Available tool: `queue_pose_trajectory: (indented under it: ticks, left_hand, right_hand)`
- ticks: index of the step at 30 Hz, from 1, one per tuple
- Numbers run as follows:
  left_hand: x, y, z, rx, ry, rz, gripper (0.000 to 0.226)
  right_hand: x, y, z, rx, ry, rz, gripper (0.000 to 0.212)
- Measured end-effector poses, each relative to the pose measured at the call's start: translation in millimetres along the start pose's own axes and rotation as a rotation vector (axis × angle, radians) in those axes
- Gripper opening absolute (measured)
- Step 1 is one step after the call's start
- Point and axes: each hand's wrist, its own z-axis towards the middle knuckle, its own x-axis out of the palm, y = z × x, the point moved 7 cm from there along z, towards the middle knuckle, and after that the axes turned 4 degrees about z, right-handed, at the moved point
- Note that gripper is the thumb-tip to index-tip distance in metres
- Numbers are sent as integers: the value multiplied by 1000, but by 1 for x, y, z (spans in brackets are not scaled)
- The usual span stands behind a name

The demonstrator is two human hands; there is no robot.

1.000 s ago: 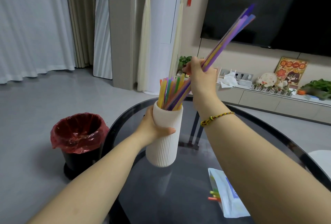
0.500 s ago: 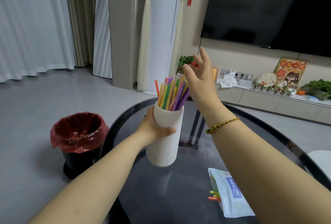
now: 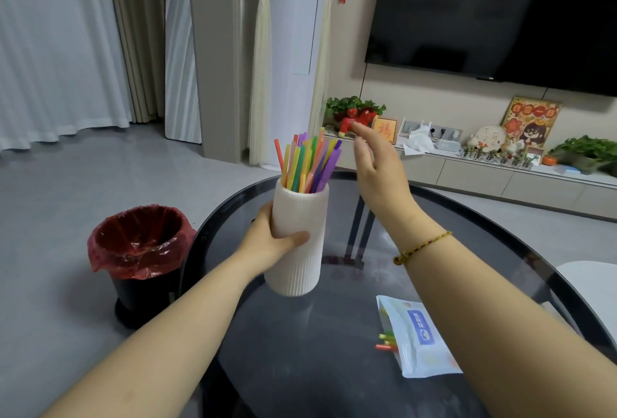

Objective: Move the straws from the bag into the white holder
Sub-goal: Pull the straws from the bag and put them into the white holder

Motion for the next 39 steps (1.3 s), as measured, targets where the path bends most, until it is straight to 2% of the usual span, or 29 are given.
queue_pose_trajectory:
  ticks: [4, 6, 8, 10, 12, 15, 18, 22, 26, 30, 39]
  left_hand:
    - [3, 38, -29, -73, -166, 21, 73]
    - [4, 49, -46, -76, -314, 19, 60]
    - [17, 49, -61, -15, -375, 91, 41]
    - [39, 42, -69, 98, -294, 221, 22]
    - [71, 34, -73, 181, -87, 358, 15]
    - [128, 35, -82, 225, 301, 613, 34]
    - [165, 34, -89, 201, 494, 716, 57]
    - [185, 25, -86, 218, 538, 706, 71]
    - [187, 24, -74, 214, 492, 590, 61]
    - [188, 26, -65, 249, 469, 721, 65]
    - [202, 12, -63, 421, 459, 975, 32]
  right_hand:
    - [-30, -61, -49, 168, 18, -161, 37]
    - [-41, -97, -80, 278, 63, -273, 37]
    - [-55, -130, -113, 400, 98, -381, 36]
    - [-68, -157, -141, 494, 119, -459, 36]
    - [-77, -175, -163, 573, 137, -523, 36]
    - [-88, -193, -186, 624, 151, -595, 35]
    - [-90, -203, -199, 606, 177, -615, 40]
    - [-90, -209, -200, 601, 173, -573, 43]
    - [-90, -214, -198, 602, 193, -563, 44]
    - [-87, -217, -198, 597, 229, -592, 44]
    - [-83, -219, -198, 595, 258, -625, 42]
